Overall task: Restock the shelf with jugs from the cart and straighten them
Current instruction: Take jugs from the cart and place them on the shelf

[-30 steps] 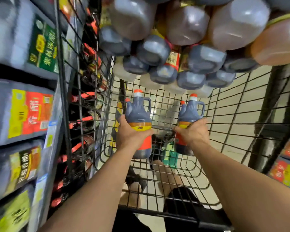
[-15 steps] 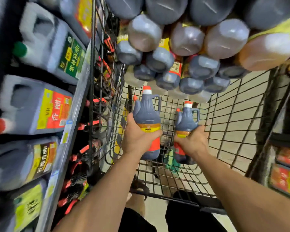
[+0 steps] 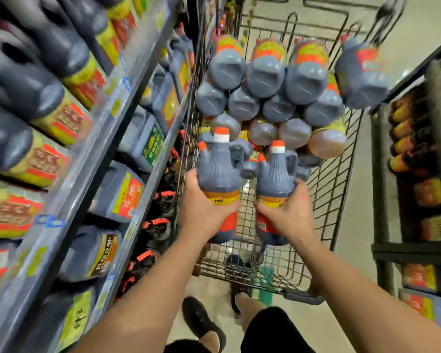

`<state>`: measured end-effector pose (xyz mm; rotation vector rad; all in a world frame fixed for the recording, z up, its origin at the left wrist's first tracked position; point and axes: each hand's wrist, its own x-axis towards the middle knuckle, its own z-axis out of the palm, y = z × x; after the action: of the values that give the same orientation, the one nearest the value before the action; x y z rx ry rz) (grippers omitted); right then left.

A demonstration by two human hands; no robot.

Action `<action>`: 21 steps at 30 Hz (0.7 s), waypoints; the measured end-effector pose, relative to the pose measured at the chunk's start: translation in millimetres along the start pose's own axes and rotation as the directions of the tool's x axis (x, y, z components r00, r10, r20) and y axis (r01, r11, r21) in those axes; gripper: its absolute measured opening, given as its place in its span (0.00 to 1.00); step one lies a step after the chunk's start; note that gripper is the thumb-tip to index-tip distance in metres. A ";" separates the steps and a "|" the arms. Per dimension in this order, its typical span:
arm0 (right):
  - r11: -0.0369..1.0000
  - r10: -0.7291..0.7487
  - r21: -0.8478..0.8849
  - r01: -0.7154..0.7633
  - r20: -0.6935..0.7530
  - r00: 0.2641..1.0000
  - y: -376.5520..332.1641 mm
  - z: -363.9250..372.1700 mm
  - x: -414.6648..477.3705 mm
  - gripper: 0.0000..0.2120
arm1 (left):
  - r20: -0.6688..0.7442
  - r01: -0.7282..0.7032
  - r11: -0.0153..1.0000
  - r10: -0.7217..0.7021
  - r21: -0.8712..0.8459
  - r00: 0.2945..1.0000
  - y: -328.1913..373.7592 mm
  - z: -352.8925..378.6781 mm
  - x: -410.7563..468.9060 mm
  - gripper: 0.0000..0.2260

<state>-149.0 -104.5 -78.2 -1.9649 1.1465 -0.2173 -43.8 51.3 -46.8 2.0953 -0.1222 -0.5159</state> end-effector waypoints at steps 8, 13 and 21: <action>0.944 -0.262 0.159 0.288 -0.164 0.951 -106.3 -58.0 -40.9 0.38 | -0.101 -0.254 0.954 0.241 -0.158 0.965 72.6 -82.0 -36.9 0.39; 0.900 -0.347 0.186 0.394 -0.241 0.906 -174.6 -86.9 -74.1 0.39 | -0.206 -0.357 0.919 0.321 -0.167 0.924 119.3 -136.1 -58.2 0.39; 0.758 -0.522 0.263 0.597 -0.303 0.797 -262.9 -111.1 -123.4 0.37 | -0.374 -0.515 0.847 0.438 -0.134 0.818 167.2 -217.0 -100.6 0.38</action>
<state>-107.5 -8.1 214.5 -1.9384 0.5422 -0.9105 -27.8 157.7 224.5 1.7996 -0.3687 0.1305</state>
